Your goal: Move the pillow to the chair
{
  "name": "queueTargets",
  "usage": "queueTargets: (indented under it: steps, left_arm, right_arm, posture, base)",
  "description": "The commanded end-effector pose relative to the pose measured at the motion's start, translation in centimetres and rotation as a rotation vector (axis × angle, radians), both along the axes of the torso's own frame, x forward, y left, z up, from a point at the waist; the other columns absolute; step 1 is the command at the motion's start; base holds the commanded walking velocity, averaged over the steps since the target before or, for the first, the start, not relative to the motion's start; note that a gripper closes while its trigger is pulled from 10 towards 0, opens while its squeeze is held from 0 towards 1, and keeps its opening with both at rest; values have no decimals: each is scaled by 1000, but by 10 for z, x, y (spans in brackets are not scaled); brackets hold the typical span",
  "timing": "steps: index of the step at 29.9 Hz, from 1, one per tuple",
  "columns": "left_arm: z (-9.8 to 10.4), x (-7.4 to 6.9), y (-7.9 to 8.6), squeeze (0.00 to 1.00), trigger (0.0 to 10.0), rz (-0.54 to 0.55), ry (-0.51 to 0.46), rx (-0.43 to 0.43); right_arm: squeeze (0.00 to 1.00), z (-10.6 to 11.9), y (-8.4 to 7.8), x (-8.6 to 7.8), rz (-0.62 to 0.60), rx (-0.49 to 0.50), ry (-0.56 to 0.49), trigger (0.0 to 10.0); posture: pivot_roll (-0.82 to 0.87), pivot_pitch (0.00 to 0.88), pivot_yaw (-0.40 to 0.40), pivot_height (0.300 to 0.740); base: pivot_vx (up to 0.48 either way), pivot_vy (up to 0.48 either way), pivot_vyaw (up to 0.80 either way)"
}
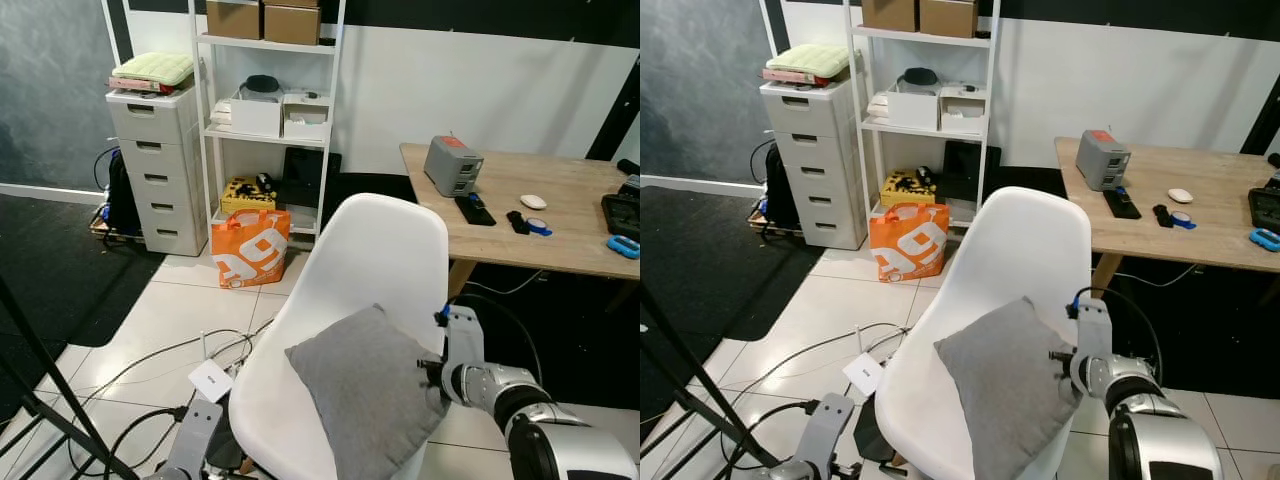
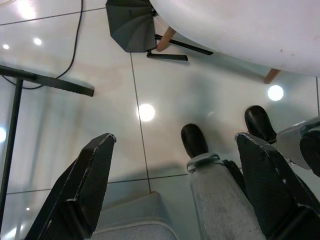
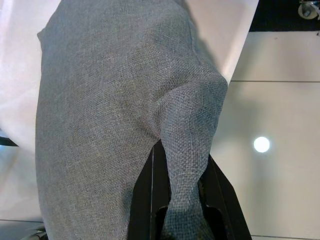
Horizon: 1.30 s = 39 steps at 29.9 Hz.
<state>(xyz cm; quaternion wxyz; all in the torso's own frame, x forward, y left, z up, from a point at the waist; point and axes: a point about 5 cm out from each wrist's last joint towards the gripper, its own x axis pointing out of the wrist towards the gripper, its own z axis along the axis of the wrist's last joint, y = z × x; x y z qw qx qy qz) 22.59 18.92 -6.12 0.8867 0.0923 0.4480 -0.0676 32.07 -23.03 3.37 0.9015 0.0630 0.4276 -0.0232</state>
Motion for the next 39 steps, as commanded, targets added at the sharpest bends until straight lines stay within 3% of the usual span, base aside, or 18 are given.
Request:
queueTargets:
  steps: [1,9,12,16,17,20,22,28,29,30,32,34,38,39]
  left_arm:
    - [-3,-7,9,0,10000,4,20,9]
    - [-5,-17,25,0,10000,13,33,20]
    - [-9,-21,16,0,10000,7,30,6]
    - [-10,-22,14,0,10000,6,30,4]
    - [-12,-23,4,0,10000,-1,31,-1]
    - [-14,-23,-5,0,10000,-7,31,-6]
    - [-15,-22,-25,0,10000,-21,30,-14]
    - [-14,-17,-37,0,10000,-31,26,-20]
    - [-12,-13,-47,0,10000,-40,22,-25]
    - [-11,-12,-49,0,10000,-43,21,-26]
    - [-11,-12,-50,0,10000,-44,21,-25]
    - [-8,-6,-55,0,10000,-50,13,-27]
    - [-4,1,-66,0,10000,-56,2,-31]
    - [-3,1,-61,0,10000,-54,1,-30]
  right_arm:
    - [0,1,-4,0,-11,-4,4,10000]
    - [0,-9,-16,-14,-75,-36,80,10000]
    - [0,-13,-26,-21,-138,-57,89,10000]
    - [0,-13,-27,-21,-144,-61,88,10000]
    - [0,-16,-29,-25,-143,-71,102,10000]
    - [0,-19,-32,-29,-125,-95,125,10000]
    - [0,-24,-45,-41,44,-235,216,10000]
    - [0,-19,-64,-47,157,-374,284,10000]
    - [0,-9,-83,-49,173,-468,309,10000]
    - [0,-2,-94,-49,151,-523,303,10000]
    - [0,3,-100,-49,134,-558,297,10000]
    - [0,15,-114,-45,26,-603,237,10000]
    - [0,28,-125,-40,-71,-661,153,10000]
    - [0,35,-129,-37,-87,-720,112,10000]
  posture:
    - [-173,0,-62,675]
    - [-171,2,-60,650]
    - [-172,5,-58,630]
    - [-172,5,-58,620]
    - [-169,10,-55,615]
    - [-169,11,-54,610]
    - [-169,13,-52,595]
    - [-173,16,-48,580]
    - [-177,18,-47,570]
    - [-179,18,-46,565]
    - [-179,18,-46,560]
    - [-177,20,-46,556]
    - [-176,21,-44,556]
    - [-174,21,-41,556]
  base:
    - [0,0,0]
    - [0,0,0]
    - [0,0,0]
    - [0,0,0]
    - [0,0,0]
    - [0,0,0]
    - [0,0,0]
    - [0,0,0]
    - [0,0,0]
    - [0,0,0]
    - [0,0,0]
    - [0,0,0]
    - [0,0,0]
    - [0,0,0]
